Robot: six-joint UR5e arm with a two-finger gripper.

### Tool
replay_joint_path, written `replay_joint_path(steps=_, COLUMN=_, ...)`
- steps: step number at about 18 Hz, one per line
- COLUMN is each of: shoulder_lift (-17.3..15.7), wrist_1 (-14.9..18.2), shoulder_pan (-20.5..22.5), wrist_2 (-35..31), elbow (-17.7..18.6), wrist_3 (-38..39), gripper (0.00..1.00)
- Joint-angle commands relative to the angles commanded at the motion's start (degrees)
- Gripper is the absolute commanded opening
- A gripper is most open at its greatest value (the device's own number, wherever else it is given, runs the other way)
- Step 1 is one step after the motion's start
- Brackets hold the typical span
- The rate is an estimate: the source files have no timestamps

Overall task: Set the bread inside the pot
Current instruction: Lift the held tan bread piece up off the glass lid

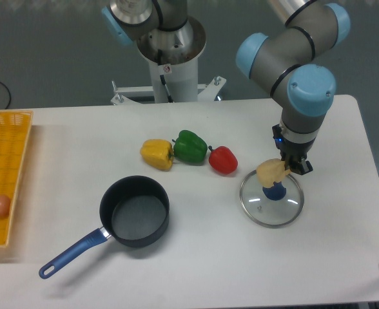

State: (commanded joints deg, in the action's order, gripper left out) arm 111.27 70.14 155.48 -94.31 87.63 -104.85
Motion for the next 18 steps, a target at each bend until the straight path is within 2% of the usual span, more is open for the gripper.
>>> replay_joint_path(steps=8, shoulder_lift=0.0, wrist_1=-0.09, shoulder_pan=-0.35, wrist_2=0.26, elbow=0.35, wrist_3=0.88, gripper=0.22)
replay_joint_path(steps=11, shoulder_lift=0.0, wrist_1=0.0, shoulder_pan=-1.49, wrist_2=0.35, elbow=0.35, wrist_3=3.59, gripper=0.22)
replay_joint_path(steps=13, shoulder_lift=-0.17, wrist_1=1.14, shoulder_pan=-2.37, wrist_2=0.44, elbow=0.44, wrist_3=4.04, gripper=0.22)
replay_joint_path(steps=18, shoulder_lift=-1.93, wrist_1=3.33, shoulder_pan=-6.49, wrist_2=0.61, elbow=0.44, wrist_3=11.06, gripper=0.22)
